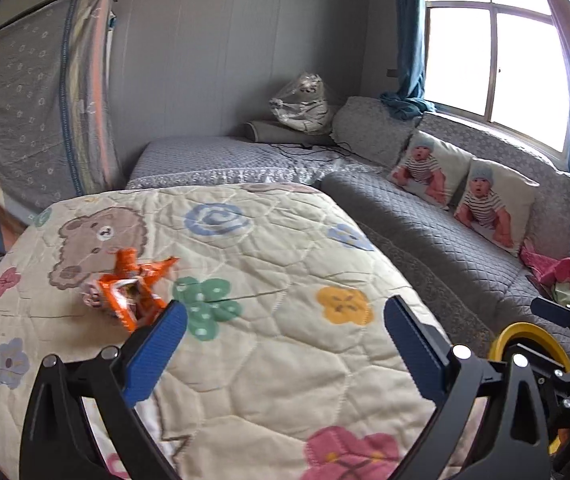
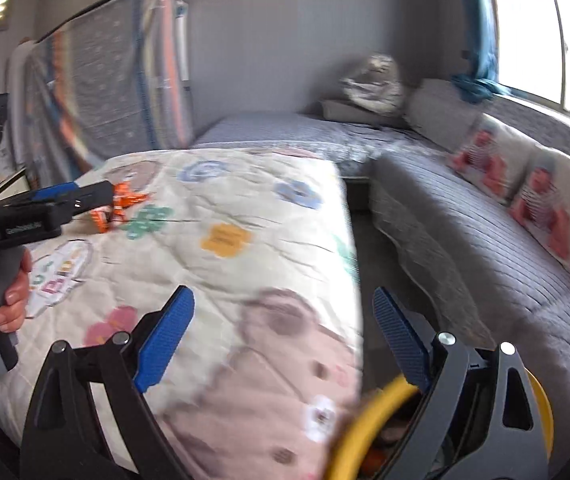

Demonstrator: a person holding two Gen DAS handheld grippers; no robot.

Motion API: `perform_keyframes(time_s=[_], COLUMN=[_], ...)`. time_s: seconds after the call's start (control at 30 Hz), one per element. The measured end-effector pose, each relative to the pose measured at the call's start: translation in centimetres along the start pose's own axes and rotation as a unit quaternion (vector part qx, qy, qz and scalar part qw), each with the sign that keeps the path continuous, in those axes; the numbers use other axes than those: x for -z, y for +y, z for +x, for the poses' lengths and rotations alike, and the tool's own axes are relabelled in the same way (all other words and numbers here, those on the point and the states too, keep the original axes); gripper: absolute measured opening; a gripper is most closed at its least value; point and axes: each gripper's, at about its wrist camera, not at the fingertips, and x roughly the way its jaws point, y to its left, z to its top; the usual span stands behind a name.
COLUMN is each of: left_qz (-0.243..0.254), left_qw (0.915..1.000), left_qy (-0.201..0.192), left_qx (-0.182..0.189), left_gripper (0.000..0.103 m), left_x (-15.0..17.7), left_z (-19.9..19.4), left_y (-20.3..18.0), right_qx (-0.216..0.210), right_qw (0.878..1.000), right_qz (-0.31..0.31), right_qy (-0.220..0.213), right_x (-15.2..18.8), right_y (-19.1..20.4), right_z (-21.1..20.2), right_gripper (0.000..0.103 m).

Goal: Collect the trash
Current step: 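Move both tools back over the orange chip bags on the bed, then grasp the orange chip bags with the right tool while the left grasps the pink tissue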

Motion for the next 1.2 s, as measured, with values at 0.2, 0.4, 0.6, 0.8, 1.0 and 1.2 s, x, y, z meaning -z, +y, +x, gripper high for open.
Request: perform_keyframes(time_s=[0.2,0.4,0.6,0.8,1.0,1.2], left_qz=[-0.029,-0.038,-0.059,-0.072,-0.099,-0.138], left_qw=[0.9974,0.9938,0.9915,0.9883,0.9837,0.9778], left_qy=[-0.006,0.016,0.065,0.096,0.114,0.135], left_qx=[-0.065,-0.103,-0.095,-0.094,-0.096,-0.082], left_gripper=[0.095,0.095,0.095,0.095,0.095,0.095], left_x=[0.3,0.8,1.0,0.9,0.7,0.9], left_z=[-0.4,1.0,4.6,7.4,9.5,11.2], left_y=[9.4,15.4,18.8,21.1,22.9,24.1], right_qx=[-0.087,-0.159,-0.175,-0.188,-0.199,-0.191], right_qw=[0.994,0.982,0.975,0.968,0.963,0.962], right_qz=[-0.062,-0.095,-0.125,-0.141,-0.149,-0.151], right_qy=[-0.001,0.032,0.062,0.092,0.108,0.122], right_x=[-3.8,-6.1,-7.1,-7.7,-8.1,-7.9], right_y=[8.2,14.5,18.8,20.7,22.5,23.6], right_z=[4.3,9.7,14.8,18.3,20.9,22.9], right_gripper=[0.087,0.087,0.087,0.086,0.086,0.084])
